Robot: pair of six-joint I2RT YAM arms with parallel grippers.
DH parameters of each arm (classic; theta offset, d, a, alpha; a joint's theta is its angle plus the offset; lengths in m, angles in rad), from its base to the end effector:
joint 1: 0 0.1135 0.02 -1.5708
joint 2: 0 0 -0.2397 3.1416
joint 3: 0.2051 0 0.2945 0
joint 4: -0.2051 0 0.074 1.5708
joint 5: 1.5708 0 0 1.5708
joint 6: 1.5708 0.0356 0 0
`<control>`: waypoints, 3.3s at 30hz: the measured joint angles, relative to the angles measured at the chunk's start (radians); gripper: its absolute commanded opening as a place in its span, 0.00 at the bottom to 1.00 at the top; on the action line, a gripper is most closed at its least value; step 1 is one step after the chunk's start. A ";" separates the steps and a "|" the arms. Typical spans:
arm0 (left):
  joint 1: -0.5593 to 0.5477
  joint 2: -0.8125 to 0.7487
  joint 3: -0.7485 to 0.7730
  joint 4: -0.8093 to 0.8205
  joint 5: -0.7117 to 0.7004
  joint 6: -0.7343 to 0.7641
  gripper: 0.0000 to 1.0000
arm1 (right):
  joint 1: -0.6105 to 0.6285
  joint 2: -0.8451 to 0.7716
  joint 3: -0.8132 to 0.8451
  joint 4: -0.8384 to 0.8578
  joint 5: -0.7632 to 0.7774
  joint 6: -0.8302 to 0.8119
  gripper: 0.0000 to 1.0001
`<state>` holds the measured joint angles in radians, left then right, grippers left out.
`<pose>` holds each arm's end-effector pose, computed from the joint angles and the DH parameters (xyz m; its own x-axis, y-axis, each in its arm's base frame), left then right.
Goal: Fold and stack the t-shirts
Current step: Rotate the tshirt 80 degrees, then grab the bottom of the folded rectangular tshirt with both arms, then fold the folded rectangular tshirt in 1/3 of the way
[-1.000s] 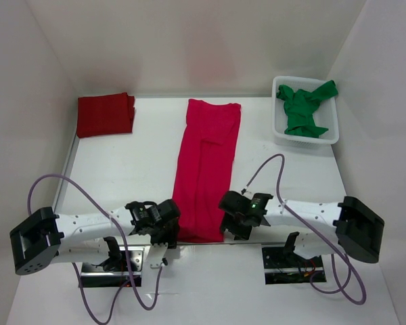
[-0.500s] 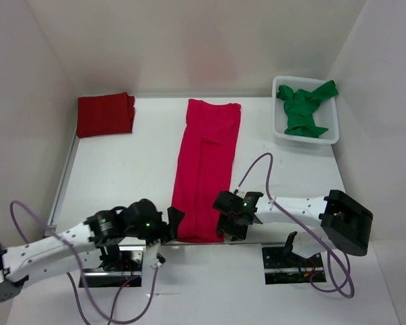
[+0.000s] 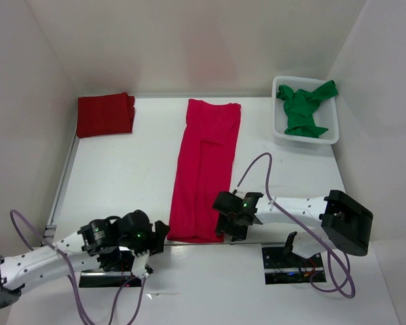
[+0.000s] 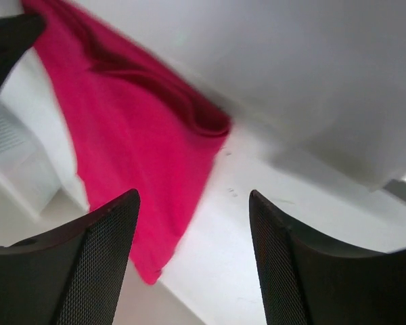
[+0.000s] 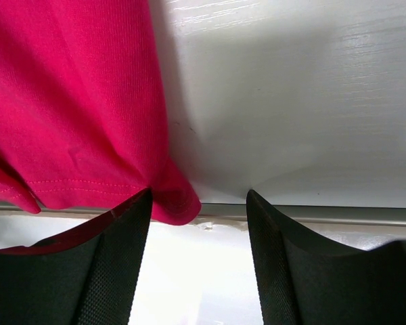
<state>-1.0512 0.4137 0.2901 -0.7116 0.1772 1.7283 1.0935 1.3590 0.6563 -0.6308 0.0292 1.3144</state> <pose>0.0776 -0.1483 0.1530 0.9596 0.2803 -0.0238 0.2203 -0.6962 0.6832 0.1177 0.2253 0.1008 -0.9690 0.2311 -0.0871 0.2076 0.9531 0.2202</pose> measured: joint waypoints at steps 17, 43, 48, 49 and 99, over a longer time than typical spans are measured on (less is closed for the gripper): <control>0.001 0.773 0.279 0.079 0.004 -0.007 0.70 | 0.000 -0.001 0.000 0.003 -0.002 0.012 0.64; 0.000 0.810 0.275 0.255 0.139 -0.143 0.05 | -0.140 -0.233 -0.119 -0.008 -0.018 -0.023 0.00; 0.000 0.814 0.278 0.265 0.162 -0.189 0.05 | -0.143 -0.270 -0.139 -0.008 -0.026 -0.032 0.15; 0.000 0.814 0.279 0.267 0.167 -0.197 0.05 | -0.143 -0.267 -0.140 -0.008 -0.029 -0.037 0.37; 0.411 0.915 0.713 0.361 0.239 -1.048 0.03 | -0.655 0.200 0.518 -0.114 -0.115 -0.614 0.00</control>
<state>-0.6399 1.3289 1.0035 -0.3508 0.4160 0.6800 0.4385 1.5585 1.1744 -0.7444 -0.0856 0.7002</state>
